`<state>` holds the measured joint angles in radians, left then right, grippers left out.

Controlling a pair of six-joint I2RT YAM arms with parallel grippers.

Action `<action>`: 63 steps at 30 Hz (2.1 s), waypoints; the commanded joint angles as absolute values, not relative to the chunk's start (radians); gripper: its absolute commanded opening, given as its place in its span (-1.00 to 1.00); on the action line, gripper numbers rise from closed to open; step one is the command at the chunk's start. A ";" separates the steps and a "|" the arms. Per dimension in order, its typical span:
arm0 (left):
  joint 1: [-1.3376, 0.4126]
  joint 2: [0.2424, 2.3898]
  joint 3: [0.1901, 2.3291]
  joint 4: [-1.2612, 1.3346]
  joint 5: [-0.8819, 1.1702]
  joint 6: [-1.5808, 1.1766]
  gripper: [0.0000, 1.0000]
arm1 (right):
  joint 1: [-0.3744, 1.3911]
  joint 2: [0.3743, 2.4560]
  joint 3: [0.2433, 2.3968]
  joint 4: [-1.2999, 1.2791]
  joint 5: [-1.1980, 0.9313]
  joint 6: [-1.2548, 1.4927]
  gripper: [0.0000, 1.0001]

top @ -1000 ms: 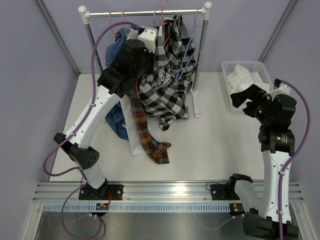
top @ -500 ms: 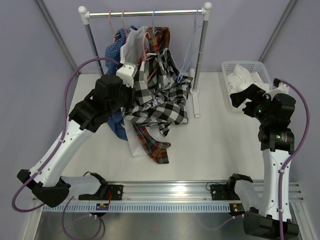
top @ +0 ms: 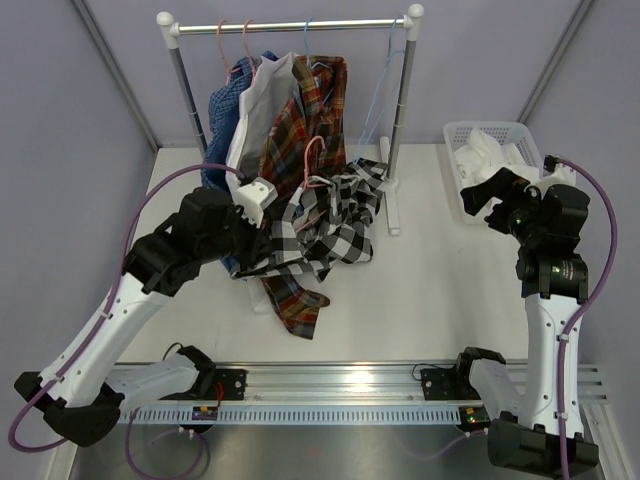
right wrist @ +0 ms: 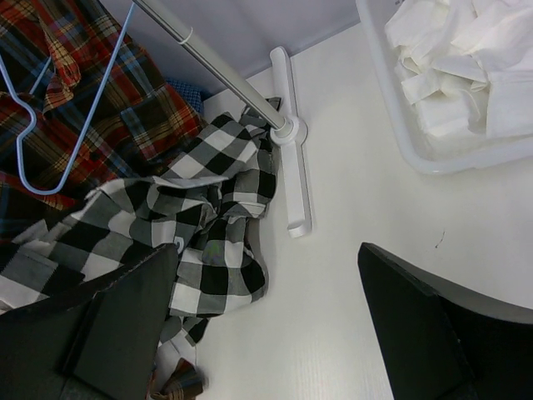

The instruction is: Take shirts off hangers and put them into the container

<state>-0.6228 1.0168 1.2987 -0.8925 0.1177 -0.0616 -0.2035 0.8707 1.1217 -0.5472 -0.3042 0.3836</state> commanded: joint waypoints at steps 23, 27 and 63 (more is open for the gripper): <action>-0.861 1.320 1.965 -0.853 0.398 0.023 -1.00 | -0.146 0.911 1.491 -0.660 -0.393 0.126 0.98; -0.864 1.413 2.135 -0.853 0.284 0.006 -1.00 | -0.146 0.928 1.560 -0.647 -0.376 0.135 0.97; -1.020 1.615 1.928 -0.710 0.273 -0.087 -1.00 | 0.097 0.936 1.402 -0.523 -0.500 0.183 0.69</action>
<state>-1.0039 1.6211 1.8683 -0.8093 0.2249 -0.0879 0.0761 0.9329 1.3678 -0.5842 -0.5064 0.1642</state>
